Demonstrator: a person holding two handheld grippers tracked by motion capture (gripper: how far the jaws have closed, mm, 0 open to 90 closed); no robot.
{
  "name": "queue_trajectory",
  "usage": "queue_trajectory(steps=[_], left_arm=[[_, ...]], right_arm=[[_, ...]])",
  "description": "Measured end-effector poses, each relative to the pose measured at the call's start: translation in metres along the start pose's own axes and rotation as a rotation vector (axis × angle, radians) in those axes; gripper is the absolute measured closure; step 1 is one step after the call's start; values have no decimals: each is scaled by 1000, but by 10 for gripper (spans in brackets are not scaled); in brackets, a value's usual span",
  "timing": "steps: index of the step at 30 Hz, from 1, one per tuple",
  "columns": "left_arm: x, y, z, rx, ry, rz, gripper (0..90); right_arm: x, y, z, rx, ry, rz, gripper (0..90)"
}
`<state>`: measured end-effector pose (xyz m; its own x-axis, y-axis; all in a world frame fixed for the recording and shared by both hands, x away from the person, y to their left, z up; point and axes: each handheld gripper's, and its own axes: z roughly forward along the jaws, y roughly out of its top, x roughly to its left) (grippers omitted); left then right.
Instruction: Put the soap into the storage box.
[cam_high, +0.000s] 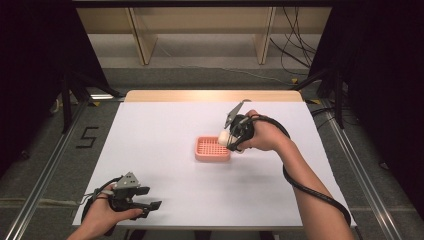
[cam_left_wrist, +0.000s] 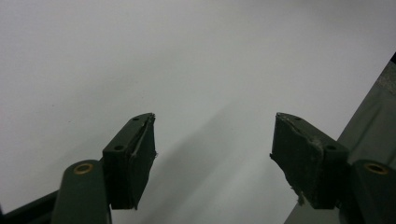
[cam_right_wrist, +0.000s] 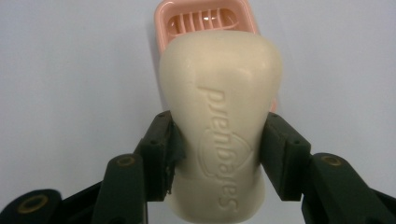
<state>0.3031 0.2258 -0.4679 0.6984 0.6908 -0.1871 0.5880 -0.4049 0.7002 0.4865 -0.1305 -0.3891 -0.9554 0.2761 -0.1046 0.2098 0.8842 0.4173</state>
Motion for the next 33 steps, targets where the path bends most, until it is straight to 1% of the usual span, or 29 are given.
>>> queue_trajectory(steps=[1, 2, 3, 5, 6, 9, 10, 11, 13, 15, 16, 17, 18, 19, 21, 22, 23, 24, 26, 27, 30, 31, 32, 33], left_arm=[[0, 0, 0, 0, 0, 0, 299], [0, 0, 0, 0, 0, 0, 299], [0, 0, 0, 0, 0, 1, 299], [0, 0, 0, -1, -1, 0, 299], [1, 0, -1, 9, 1, 12, 299], [1, 0, -1, 8, 1, 12, 299], [1, 0, -1, 8, 1, 13, 299], [1, 0, -1, 8, 1, 13, 299], [1, 0, -1, 8, 1, 14, 299], [1, 0, -1, 8, 2, 13, 299], [1, 0, 0, 7, 8, 12, 299], [1, 0, -1, 13, 8, 19, 299], [1, 0, -1, 6, 0, 13, 299], [1, 0, -1, 7, 1, 15, 299], [1, 0, -2, 14, 1, 23, 299], [0, 0, 0, -3, 0, 3, 299], [0, 0, 0, -4, 1, 3, 299], [0, 0, -1, -2, 0, 5, 299], [2, 0, -2, 14, 3, 24, 299], [0, 0, -1, -1, 3, 8, 299], [2, 0, -2, 14, 4, 25, 299], [2, 0, -2, 14, 4, 23, 299], [2, 0, -2, 13, 4, 23, 299], [2, 0, -2, 13, 4, 23, 299]], right_arm=[[0, 1, 0, 0, 1, -3, 508], [1, 1, 0, 5, 1, 10, 508], [1, 1, 0, -5, -7, 13, 508], [0, 2, 1, -5, -3, 5, 508], [0, 3, 2, -9, -4, 5, 508], [0, 4, 4, -12, -8, 12, 508], [-1, 4, 5, -20, -5, -3, 507], [0, 4, 5, -20, -9, 9, 508], [0, 5, 5, -20, -3, 12, 508], [0, 6, 6, -33, -2, 11, 507], [-1, 7, 7, -38, -1, -5, 507], [0, 7, 7, -38, -6, 13, 507], [0, 7, 7, -36, -4, 12, 508], [0, 7, 8, -40, -10, 11, 508], [-1, 9, 9, -45, -2, -14, 508], [-1, 9, 9, -49, -6, -10, 508], [0, 9, 9, -47, -7, 15, 508], [-1, 9, 9, -50, -7, 13, 508], [0, 10, 10, -55, -12, 9, 508], [0, 11, 10, -52, -10, 15, 507], [0, 12, 12, -55, -8, 14, 508], [-1, 13, 13, -59, -5, -2, 508], [-1, 13, 13, -58, -7, 11, 507], [0, 14, 14, -56, -8, 13, 507]])
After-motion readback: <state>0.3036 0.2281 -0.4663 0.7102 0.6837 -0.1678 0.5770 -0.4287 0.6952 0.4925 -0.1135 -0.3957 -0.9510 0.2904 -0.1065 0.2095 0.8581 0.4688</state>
